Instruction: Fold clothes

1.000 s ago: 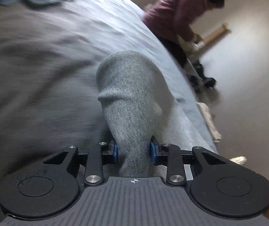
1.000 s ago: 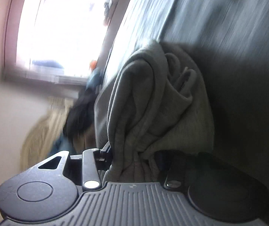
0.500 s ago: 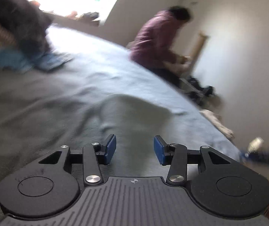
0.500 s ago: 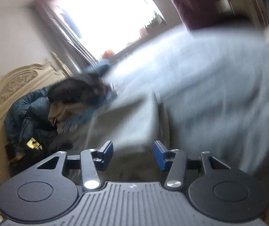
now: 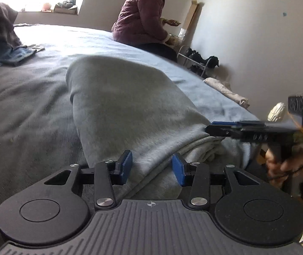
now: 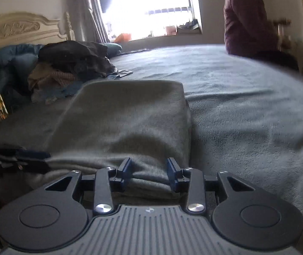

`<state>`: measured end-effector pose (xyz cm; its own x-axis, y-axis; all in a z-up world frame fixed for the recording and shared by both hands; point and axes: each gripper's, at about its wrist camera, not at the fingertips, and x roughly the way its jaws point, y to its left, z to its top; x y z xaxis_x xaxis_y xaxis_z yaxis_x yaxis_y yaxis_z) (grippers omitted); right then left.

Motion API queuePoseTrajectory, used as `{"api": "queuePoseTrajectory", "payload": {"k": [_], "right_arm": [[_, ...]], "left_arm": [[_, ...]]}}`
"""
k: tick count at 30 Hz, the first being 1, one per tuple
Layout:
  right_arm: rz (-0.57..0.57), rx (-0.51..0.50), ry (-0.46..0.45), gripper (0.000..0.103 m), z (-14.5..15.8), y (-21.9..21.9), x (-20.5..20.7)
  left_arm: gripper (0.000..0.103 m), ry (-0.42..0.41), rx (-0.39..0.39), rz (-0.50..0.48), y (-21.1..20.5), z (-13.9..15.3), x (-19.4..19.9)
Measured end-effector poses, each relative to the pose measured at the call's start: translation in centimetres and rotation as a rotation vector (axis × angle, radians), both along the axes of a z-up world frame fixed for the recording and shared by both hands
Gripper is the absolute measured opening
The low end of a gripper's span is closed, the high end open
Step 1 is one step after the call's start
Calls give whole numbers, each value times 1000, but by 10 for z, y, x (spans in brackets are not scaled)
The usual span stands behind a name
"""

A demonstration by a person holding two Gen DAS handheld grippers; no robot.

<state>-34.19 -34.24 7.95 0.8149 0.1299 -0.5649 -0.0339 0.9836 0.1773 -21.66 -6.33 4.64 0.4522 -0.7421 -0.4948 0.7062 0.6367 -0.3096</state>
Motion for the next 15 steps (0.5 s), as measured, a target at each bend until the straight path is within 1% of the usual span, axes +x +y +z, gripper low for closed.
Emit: {"api": "queuePoseTrajectory", "payload": {"k": [1,2,4,5,7,9,10,11,13,15], "right_arm": [[-5,3,-14,40,12,0,2],[6,7,-47,40,26,1,5],[47,-5,-104,40,50,8,13],[75,-27,-132,40,59,17,24],[128,-75,-171,40,70,34,48],[188,-109,-192,40,75,57,74],[224,-107,-194,40,74,68,87],[260,-105,-192,40,73,79,100],[330,-103,-160,40,64,98,123],[370,-109,-88,39,48,108,148]], "left_arm": [[42,-25,-1,-8,2,7,-1],[43,-46,-13,-19,3,13,-1],[44,-67,-48,-29,2,21,3],[44,-66,-54,-26,-1,21,6],[44,-66,-35,-9,-13,15,15],[44,-42,5,0,-21,1,22],[44,-19,23,12,-25,-7,25],[44,-1,19,26,-25,-14,26],[44,10,-16,47,-21,-22,24],[44,1,-36,56,-18,-26,19]]}}
